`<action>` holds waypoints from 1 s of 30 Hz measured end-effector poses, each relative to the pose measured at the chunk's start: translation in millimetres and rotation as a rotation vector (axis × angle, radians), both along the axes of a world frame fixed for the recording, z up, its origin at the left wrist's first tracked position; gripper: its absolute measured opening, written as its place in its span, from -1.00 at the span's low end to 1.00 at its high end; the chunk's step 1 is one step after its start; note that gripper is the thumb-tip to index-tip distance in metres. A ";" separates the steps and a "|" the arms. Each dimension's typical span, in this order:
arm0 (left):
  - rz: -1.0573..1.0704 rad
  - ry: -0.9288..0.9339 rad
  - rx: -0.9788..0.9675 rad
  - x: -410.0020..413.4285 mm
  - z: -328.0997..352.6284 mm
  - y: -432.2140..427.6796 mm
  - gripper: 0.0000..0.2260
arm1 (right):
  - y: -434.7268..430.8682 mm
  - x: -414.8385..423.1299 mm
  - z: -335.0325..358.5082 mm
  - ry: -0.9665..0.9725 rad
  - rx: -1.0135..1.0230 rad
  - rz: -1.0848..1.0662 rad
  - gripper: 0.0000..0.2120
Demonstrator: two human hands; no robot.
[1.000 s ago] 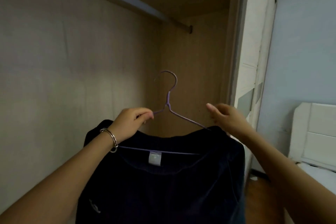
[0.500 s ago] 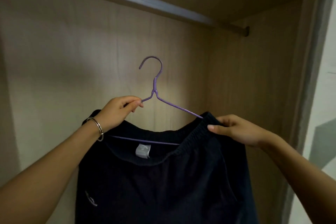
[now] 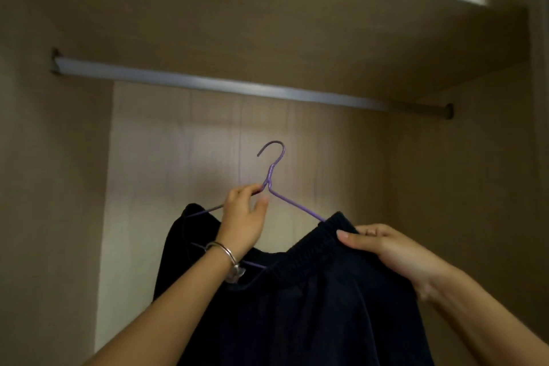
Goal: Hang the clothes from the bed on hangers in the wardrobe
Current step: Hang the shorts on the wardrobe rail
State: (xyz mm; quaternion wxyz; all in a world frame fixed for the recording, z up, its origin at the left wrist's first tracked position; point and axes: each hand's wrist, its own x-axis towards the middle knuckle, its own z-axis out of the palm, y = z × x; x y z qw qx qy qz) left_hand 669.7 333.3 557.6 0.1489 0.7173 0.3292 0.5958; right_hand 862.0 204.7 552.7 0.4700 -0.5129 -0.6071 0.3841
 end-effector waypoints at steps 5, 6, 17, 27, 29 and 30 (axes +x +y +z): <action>-0.217 -0.116 -0.188 26.2 49.1 -27.8 -0.66 | -20.1 -21.2 53.5 0.066 0.112 -0.125 -0.70; -0.251 -0.116 -0.161 28.0 61.9 -31.1 -0.72 | -21.7 -27.0 65.7 0.068 0.140 -0.154 -0.74; -0.372 -0.168 -0.276 28.2 155.9 -19.1 -0.78 | 19.4 -88.2 149.0 0.108 0.318 -0.355 -0.76; -0.530 -0.142 -0.467 57.8 138.1 4.2 -0.76 | 52.2 -55.2 144.6 -0.328 0.246 -0.569 -0.78; -0.512 -0.074 -0.486 75.4 134.1 4.3 -0.74 | 53.0 -34.6 141.6 -0.407 0.227 -0.628 -0.69; -0.515 -0.049 -0.494 85.1 132.8 4.5 -0.74 | 53.1 -23.7 141.7 -0.457 0.221 -0.665 -0.66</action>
